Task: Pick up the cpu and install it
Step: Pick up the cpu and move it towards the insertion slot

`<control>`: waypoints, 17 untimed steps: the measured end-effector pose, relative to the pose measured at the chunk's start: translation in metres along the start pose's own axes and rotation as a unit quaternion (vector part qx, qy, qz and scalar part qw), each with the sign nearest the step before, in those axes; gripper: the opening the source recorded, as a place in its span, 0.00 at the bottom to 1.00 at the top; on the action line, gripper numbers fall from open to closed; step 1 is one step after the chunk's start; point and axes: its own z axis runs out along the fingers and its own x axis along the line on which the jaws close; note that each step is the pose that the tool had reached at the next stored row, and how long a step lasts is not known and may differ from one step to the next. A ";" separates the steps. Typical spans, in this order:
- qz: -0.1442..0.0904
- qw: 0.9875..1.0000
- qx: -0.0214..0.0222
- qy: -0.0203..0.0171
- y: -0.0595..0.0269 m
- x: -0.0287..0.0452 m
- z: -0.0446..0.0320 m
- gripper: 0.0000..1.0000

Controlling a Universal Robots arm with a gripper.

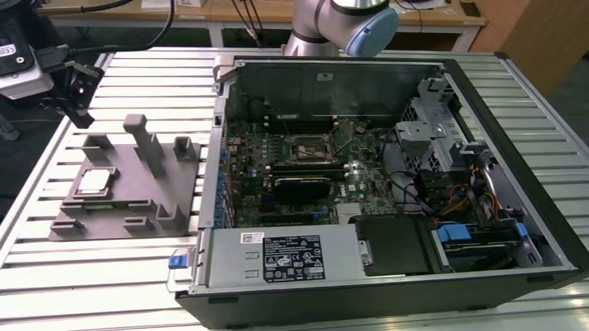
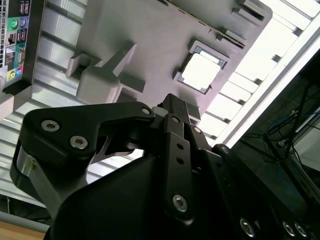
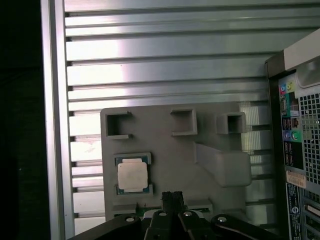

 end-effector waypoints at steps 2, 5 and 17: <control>0.000 1.000 0.000 0.000 0.0000 0.0008 0.0002 0.11; 0.000 1.000 0.000 0.000 -0.0002 0.0027 0.0010 0.11; 0.000 1.000 0.000 0.000 -0.0011 0.0114 0.0053 0.11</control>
